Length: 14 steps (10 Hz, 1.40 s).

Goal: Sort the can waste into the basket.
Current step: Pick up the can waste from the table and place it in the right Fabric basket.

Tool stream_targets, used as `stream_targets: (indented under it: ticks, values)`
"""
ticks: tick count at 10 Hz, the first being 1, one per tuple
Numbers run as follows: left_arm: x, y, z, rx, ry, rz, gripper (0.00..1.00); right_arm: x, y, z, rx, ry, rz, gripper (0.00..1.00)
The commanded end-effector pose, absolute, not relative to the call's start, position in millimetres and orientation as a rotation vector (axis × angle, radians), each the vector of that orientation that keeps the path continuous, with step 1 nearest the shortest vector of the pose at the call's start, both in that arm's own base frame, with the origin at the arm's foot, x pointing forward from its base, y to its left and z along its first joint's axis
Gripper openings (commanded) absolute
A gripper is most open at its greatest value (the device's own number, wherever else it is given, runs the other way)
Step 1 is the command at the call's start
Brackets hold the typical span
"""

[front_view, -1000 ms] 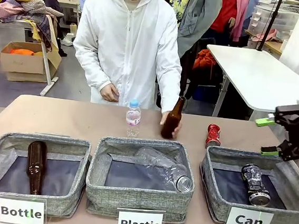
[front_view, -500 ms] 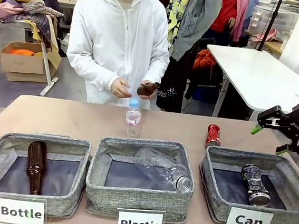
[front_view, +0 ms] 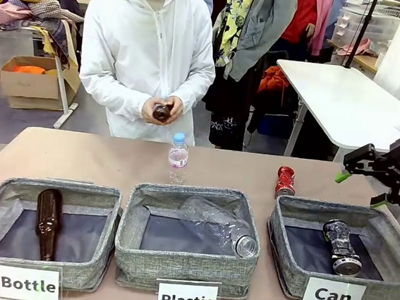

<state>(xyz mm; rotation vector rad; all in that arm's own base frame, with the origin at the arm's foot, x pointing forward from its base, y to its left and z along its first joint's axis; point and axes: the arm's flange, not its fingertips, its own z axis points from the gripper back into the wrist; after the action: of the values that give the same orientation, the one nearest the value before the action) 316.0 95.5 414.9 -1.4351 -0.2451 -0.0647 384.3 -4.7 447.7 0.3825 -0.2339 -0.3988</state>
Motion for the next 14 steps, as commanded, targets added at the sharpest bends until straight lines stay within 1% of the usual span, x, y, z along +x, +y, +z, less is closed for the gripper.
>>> stream_targets:
  ticks: [1,3,4,6,7,8,9,10,12,14]
  values:
    - [315,95,419,-1.45,-0.243,-0.058,1.0,425,22,462,0.222,-0.265,-0.341,1.0]
    - [315,95,419,-1.45,-0.243,-0.058,1.0,469,49,467,0.099,-0.286,-0.268,1.0]
    - [315,95,419,-1.45,-0.243,-0.058,1.0,491,62,464,0.041,-0.283,-0.262,1.0]
    - [316,96,415,-1.435,-0.245,-0.064,1.0,524,81,446,-0.019,-0.245,-0.206,1.0]
    - [304,125,460,-1.548,-0.357,-0.04,1.0,542,90,433,-0.039,-0.211,-0.184,1.0]
    - [291,160,497,-1.526,-0.434,-0.043,1.0,556,98,422,-0.05,-0.173,-0.166,1.0]
    - [271,186,522,-1.551,-0.464,-0.036,1.0,570,102,408,-0.071,-0.145,-0.163,1.0]
    - [254,207,535,-1.544,-0.49,-0.039,1.0,581,107,395,-0.083,-0.116,-0.162,1.0]
    - [239,231,531,-1.536,-0.488,-0.028,1.0,602,116,367,-0.117,-0.096,-0.159,1.0]
    - [234,233,519,-1.522,-0.42,-0.018,1.0,614,119,345,-0.142,-0.063,-0.177,1.0]
